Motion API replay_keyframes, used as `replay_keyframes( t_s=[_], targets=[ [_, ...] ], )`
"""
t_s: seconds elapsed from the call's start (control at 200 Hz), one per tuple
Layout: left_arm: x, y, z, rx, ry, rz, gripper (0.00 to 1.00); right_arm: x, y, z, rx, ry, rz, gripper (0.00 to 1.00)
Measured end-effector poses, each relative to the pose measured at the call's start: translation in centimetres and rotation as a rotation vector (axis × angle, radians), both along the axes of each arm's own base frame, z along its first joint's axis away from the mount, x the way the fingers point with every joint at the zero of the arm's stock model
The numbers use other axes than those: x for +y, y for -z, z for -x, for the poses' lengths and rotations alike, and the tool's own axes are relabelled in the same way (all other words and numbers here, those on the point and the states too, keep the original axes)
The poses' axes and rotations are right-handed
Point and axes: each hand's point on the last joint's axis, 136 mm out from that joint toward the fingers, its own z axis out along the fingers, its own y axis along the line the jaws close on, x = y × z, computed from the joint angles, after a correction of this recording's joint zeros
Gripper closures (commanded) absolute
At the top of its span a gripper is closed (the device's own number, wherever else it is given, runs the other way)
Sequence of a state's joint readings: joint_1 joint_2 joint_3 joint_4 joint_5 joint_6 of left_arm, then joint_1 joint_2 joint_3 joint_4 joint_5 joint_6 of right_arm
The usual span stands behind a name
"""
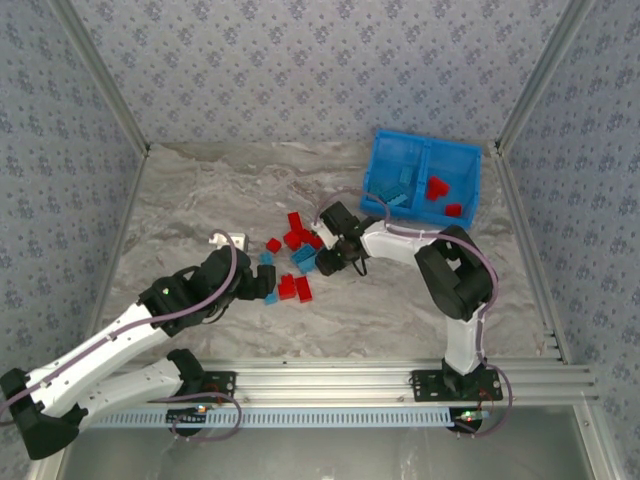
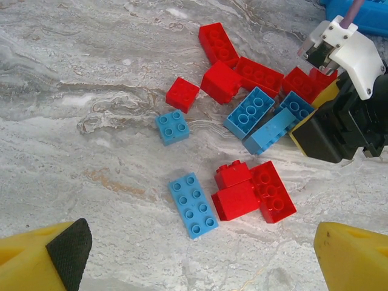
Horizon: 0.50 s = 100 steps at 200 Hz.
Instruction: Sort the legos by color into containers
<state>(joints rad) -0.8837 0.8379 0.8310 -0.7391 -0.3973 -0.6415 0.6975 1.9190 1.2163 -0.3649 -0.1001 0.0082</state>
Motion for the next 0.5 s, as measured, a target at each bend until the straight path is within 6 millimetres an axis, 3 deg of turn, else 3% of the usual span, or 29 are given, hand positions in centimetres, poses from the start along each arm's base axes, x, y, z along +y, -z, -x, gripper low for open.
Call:
replay_keyframes(
  t_s=[0.165, 0.385, 0.455, 0.5],
  targets=[
    [0.1, 0.1, 0.0, -0.002, -0.004, -0.005, 0.03, 0.3, 0.1, 0.5, -0.023, -0.013, 0.039, 0.69],
    [0.2, 0.1, -0.1, -0.005, -0.008, -0.007, 0.01, -0.3, -0.3, 2.6, -0.023, -0.011, 0.062, 0.72],
    [0.0, 0.0, -0.1, -0.007, -0.004, 0.000, 0.01, -1.3, -1.7, 3.5, -0.046, 0.026, 0.048, 0.72],
    [-0.2, -0.1, -0.1, -0.009, 0.004, 0.010, 0.01, -2.3, -3.6, 4.2, -0.070, 0.054, 0.030, 0.72]
  ],
)
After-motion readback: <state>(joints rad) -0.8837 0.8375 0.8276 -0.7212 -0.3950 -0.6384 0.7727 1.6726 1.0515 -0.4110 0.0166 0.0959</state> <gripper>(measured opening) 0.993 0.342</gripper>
